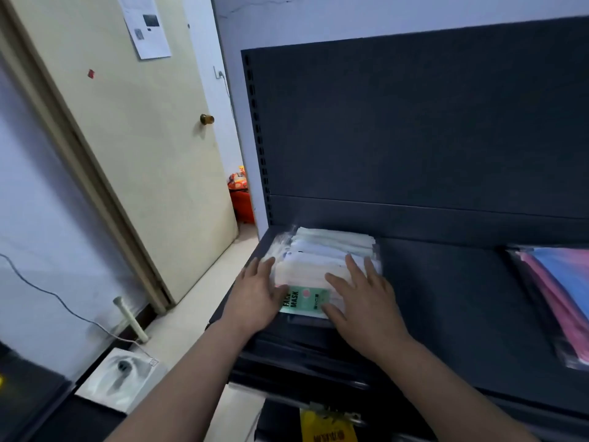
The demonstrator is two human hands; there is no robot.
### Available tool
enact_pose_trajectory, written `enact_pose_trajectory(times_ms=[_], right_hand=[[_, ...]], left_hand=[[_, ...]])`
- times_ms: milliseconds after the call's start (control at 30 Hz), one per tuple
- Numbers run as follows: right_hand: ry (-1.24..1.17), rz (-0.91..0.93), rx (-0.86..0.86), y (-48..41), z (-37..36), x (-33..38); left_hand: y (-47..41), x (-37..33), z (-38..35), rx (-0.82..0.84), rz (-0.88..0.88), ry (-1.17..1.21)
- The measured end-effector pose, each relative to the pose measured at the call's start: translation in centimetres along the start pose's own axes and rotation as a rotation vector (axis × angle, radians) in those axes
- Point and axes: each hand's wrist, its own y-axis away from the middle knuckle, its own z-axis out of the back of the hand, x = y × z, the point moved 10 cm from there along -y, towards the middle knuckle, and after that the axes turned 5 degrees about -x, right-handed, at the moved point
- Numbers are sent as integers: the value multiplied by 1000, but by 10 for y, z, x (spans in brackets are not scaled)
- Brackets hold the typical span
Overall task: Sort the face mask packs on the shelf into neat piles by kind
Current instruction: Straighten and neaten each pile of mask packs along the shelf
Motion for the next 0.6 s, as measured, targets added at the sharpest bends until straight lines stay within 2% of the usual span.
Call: enact_pose_trajectory(times_ms=[100, 200, 300, 400, 467, 600], right_hand=[[-16, -136, 76, 2, -17, -18], [-27, -195, 158, 14, -31, -21], [-87, -235, 112, 22, -30, -16], [-267, -359, 28, 22, -25, -23], [-337, -423, -36, 17, -20, -29], [-275, -428, 17, 14, -21, -29]], left_hand=[[-4, 4, -25, 161, -1, -12], [-3, 4, -37, 286, -22, -71], [-3, 0, -28, 289, -42, -75], [-12, -1, -20, 237, -46, -45], [-16, 1, -23, 263, -36, -16], [-16, 2, -28, 355, -81, -102]])
